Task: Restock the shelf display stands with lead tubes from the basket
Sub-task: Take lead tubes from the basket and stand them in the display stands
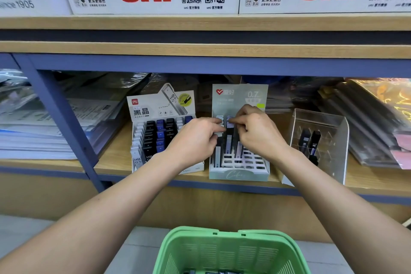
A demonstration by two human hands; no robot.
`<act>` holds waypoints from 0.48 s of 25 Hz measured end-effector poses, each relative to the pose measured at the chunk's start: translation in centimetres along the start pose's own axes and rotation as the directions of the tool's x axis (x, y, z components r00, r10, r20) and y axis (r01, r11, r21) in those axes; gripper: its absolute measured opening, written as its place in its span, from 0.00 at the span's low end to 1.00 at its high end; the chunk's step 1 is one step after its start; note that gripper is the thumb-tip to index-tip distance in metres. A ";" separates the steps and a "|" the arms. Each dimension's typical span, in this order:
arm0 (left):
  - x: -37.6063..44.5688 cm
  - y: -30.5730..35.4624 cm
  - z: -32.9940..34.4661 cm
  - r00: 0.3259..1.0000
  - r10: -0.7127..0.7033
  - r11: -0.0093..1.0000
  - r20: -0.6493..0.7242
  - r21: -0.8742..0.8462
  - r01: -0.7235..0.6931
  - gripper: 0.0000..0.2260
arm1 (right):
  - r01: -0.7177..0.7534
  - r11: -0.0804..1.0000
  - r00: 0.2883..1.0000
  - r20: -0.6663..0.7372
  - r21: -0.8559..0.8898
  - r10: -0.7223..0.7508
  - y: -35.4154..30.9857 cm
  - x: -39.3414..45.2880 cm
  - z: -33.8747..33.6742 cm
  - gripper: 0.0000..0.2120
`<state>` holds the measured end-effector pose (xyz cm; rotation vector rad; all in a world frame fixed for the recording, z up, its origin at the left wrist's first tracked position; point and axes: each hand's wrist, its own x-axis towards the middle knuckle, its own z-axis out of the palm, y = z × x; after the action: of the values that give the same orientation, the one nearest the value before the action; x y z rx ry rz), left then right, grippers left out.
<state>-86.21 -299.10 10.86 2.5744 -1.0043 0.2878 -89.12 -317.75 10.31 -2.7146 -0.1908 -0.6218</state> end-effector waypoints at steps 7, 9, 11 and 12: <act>-0.7 0.5 -0.5 0.993 -0.023 0.998 -0.113 -0.060 0.016 0.16 | -0.047 0.985 0.982 -0.174 0.169 0.077 -0.9 -1.1 -1.0 0.14; -1.5 1.0 -0.5 0.990 -0.013 0.998 -0.139 -0.055 0.006 0.13 | -0.053 0.973 0.979 -0.178 0.224 0.094 -1.9 -2.4 -1.1 0.14; -2.9 1.7 -0.2 0.994 0.001 0.999 -0.107 -0.040 -0.005 0.10 | -0.061 0.967 0.989 -0.118 0.249 0.093 -2.8 -4.2 -0.8 0.13; -3.7 2.0 0.2 0.997 0.000 0.999 -0.077 -0.043 -0.003 0.09 | -0.075 0.966 0.993 -0.068 0.249 0.095 -3.2 -5.2 -0.6 0.13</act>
<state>-90.29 -298.33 10.00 2.5043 -0.9739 0.3588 -94.69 -315.29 9.46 -2.4411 -0.1218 -0.6349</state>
